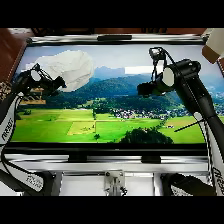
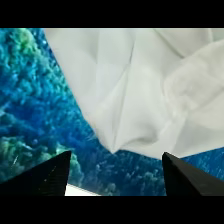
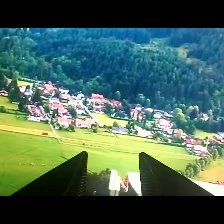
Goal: Fold the shirts.
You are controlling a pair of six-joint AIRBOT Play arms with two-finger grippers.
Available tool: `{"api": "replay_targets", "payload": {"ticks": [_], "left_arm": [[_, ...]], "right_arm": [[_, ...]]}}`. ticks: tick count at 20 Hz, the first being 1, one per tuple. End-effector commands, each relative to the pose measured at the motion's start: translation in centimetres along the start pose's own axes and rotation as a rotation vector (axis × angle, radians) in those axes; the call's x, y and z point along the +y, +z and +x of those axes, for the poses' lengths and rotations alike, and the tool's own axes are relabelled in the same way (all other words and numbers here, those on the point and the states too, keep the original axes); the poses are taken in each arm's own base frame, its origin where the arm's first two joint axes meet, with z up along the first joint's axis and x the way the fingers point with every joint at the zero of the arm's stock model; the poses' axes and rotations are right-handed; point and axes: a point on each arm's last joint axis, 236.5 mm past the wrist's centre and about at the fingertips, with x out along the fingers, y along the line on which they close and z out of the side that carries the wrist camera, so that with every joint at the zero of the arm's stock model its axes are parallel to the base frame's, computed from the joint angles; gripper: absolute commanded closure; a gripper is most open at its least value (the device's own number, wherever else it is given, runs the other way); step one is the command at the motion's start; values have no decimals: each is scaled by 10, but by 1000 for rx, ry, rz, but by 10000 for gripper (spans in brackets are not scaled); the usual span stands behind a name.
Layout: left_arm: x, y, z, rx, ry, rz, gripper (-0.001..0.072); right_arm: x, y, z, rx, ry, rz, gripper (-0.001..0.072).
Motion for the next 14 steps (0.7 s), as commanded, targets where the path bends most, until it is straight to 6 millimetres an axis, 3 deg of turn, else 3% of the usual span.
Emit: {"api": "replay_targets", "payload": {"ticks": [1, 2, 3, 5, 7, 8, 11, 14], "left_arm": [[-5, 4, 31, -23, -41, -26, 22], [-5, 0, 39, -16, -37, -24, 25], [-5, -2, 45, -18, -38, -23, 72], [-10, 2, 48, -41, -51, -18, 523], [-31, 18, 33, -115, -95, 30, 665], [-50, 32, 17, -180, -131, 82, 665], [-123, 76, -63, -389, -251, 288, 665], [-202, 93, -177, -593, -390, 434, 666]], "right_arm": [[5, -2, 1, 9, 20, 4, 266], [5, -2, 1, 8, 21, 4, 266], [6, -2, 1, 8, 21, 4, 266], [5, -2, 1, 7, 21, 4, 266], [6, 0, 1, 0, 22, 4, 266], [6, 2, 1, -7, 24, 4, 266], [7, 5, 1, -20, 27, 4, 267], [7, 9, -10, -46, 34, 6, 267]]}}
